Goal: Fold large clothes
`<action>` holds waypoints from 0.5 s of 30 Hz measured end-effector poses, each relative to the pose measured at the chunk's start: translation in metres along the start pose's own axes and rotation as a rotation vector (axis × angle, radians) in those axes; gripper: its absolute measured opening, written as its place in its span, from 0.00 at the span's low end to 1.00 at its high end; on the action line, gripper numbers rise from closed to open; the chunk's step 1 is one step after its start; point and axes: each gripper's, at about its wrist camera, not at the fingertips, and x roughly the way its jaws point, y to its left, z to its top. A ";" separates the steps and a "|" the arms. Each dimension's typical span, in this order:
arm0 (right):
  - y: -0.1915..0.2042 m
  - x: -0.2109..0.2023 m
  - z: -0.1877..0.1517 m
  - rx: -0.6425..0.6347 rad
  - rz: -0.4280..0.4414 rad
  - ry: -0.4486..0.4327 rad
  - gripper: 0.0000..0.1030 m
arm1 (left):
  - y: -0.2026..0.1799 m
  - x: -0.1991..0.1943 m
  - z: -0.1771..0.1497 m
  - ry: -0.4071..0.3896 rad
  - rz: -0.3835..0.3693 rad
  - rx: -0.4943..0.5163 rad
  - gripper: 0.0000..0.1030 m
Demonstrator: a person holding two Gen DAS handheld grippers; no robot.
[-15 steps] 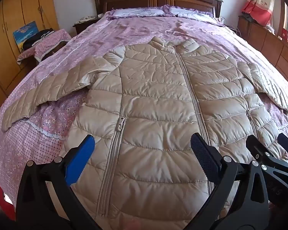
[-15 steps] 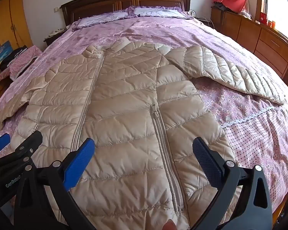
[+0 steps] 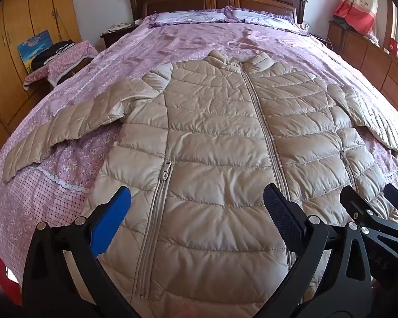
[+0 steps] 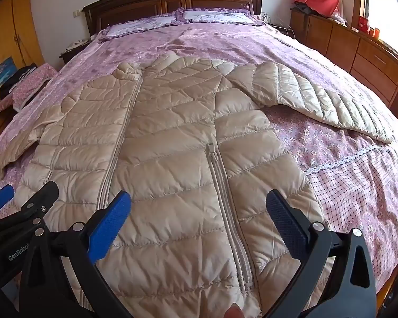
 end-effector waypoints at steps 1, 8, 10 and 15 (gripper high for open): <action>0.000 0.000 0.000 0.000 0.000 0.000 0.95 | 0.000 0.000 0.000 -0.001 0.000 0.000 0.96; -0.001 0.001 -0.003 0.000 0.000 0.003 0.95 | 0.000 0.000 0.000 0.000 0.001 0.001 0.96; -0.003 0.000 -0.002 0.001 0.001 0.004 0.95 | 0.000 0.000 0.000 0.000 0.001 0.000 0.96; -0.001 0.000 -0.001 0.002 0.001 0.004 0.95 | 0.000 0.000 -0.001 0.000 0.001 -0.001 0.96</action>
